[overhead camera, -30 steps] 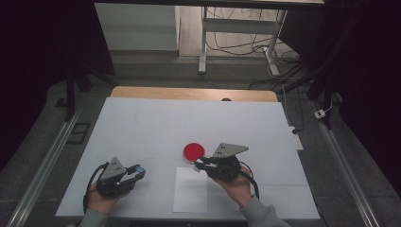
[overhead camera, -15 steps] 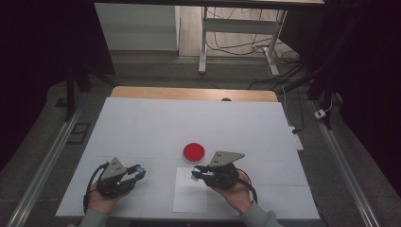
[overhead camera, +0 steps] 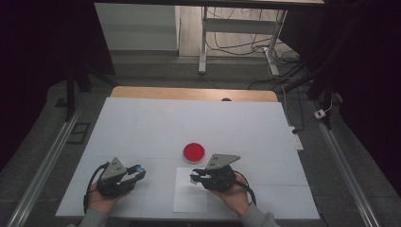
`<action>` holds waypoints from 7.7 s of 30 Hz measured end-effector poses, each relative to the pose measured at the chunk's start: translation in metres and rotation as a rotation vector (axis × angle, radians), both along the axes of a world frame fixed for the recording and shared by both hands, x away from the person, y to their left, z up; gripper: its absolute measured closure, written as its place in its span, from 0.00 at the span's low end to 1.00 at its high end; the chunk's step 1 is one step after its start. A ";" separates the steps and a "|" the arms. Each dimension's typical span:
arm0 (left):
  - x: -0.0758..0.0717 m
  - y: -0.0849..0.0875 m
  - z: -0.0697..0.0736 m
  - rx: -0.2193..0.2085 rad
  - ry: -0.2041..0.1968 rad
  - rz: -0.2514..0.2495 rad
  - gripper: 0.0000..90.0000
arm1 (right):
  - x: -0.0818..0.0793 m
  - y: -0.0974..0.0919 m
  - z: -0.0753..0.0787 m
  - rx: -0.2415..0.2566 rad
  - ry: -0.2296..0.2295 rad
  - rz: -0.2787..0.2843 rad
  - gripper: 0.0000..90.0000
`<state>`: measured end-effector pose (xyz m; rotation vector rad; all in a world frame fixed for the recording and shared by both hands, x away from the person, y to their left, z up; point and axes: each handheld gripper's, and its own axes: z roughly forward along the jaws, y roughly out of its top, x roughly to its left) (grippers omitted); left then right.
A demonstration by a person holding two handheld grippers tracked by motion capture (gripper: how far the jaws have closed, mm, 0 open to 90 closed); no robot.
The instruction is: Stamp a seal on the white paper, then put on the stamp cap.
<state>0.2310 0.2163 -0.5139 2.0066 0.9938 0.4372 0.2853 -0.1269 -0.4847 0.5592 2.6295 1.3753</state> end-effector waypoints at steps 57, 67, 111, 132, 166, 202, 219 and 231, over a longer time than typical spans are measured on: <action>0.000 -0.001 0.000 0.004 0.001 -0.002 0.72 | 0.003 0.013 -0.024 -0.086 -0.019 0.006 0.84; 0.000 -0.001 0.000 0.005 0.001 -0.004 0.72 | 0.001 0.016 -0.025 -0.129 -0.029 0.009 0.84; -0.001 -0.003 -0.001 0.007 0.005 -0.004 0.72 | 0.000 0.017 -0.026 -0.157 -0.049 0.017 0.85; -0.001 -0.001 0.000 0.008 0.004 0.000 0.72 | -0.001 0.015 -0.028 -0.138 -0.050 0.016 0.85; 0.000 0.000 0.000 0.005 0.002 -0.001 0.72 | 0.009 -0.014 -0.003 0.065 -0.018 -0.078 0.84; 0.000 -0.001 -0.001 0.008 0.005 -0.007 0.72 | 0.018 -0.043 0.017 0.200 -0.029 -0.168 0.84; 0.001 -0.004 0.000 0.010 0.002 -0.013 0.72 | 0.018 -0.042 0.019 0.207 -0.033 -0.168 0.84; 0.002 -0.008 0.001 0.013 0.000 -0.023 0.72 | 0.018 -0.042 0.020 0.210 -0.035 -0.169 0.84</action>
